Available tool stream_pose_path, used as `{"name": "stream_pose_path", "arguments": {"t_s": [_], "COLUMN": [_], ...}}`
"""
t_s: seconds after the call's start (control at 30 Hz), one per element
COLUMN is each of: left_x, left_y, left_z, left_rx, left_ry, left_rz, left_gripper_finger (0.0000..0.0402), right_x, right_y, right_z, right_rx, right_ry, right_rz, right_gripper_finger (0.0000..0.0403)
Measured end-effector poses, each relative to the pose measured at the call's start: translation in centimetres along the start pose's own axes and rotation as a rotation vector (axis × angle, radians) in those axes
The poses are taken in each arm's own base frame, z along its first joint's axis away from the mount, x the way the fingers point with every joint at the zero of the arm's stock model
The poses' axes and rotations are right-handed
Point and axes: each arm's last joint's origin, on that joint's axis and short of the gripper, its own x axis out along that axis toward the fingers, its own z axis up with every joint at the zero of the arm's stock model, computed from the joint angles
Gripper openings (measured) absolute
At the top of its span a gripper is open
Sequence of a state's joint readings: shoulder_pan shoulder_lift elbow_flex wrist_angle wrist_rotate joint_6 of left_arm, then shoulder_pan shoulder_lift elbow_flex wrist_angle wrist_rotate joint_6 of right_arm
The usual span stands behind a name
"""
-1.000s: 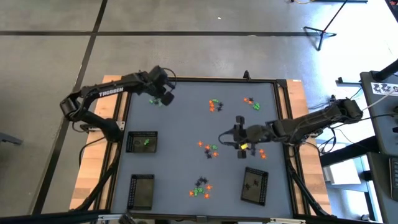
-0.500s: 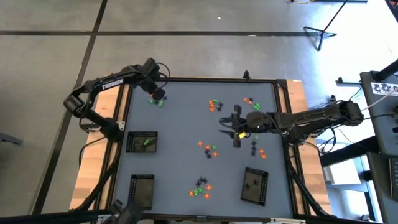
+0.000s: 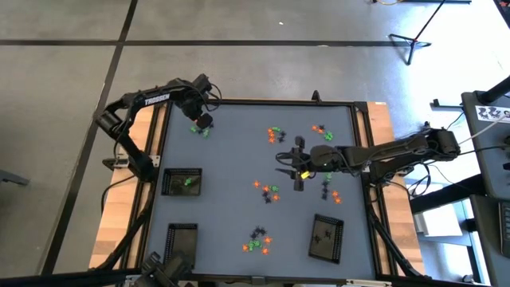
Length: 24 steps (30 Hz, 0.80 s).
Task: Sort Halloween decoration
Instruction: Put the orange spider toy into the bottom left black bin
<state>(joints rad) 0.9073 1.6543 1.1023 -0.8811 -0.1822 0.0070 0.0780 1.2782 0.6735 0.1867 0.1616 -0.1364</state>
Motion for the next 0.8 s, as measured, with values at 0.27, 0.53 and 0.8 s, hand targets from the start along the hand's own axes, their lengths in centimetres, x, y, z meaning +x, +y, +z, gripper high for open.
{"name": "stream_pose_path", "arguments": {"t_s": [0.27,0.53,0.8], "left_x": [-0.02,-0.02,0.43], "left_y": [-0.1,-0.28,-0.31], "left_z": [0.03,0.04,0.34], "left_rx": [0.031,0.071,0.058], "left_ry": [-0.003,-0.006,-0.012], "left_rz": [0.012,-0.05,-0.035], "left_gripper_finger": [0.0,0.0059,0.0117], "right_x": [0.08,0.07,0.07], "right_y": [0.01,-0.02,-0.01], "right_z": [0.02,0.19,0.15], "right_rx": [0.001,0.003,0.003], "right_ry": [-0.004,-0.022,-0.018], "right_rz": [-0.001,-0.004,-0.003], "right_gripper_finger": [0.0182,0.0182,0.0182]}}
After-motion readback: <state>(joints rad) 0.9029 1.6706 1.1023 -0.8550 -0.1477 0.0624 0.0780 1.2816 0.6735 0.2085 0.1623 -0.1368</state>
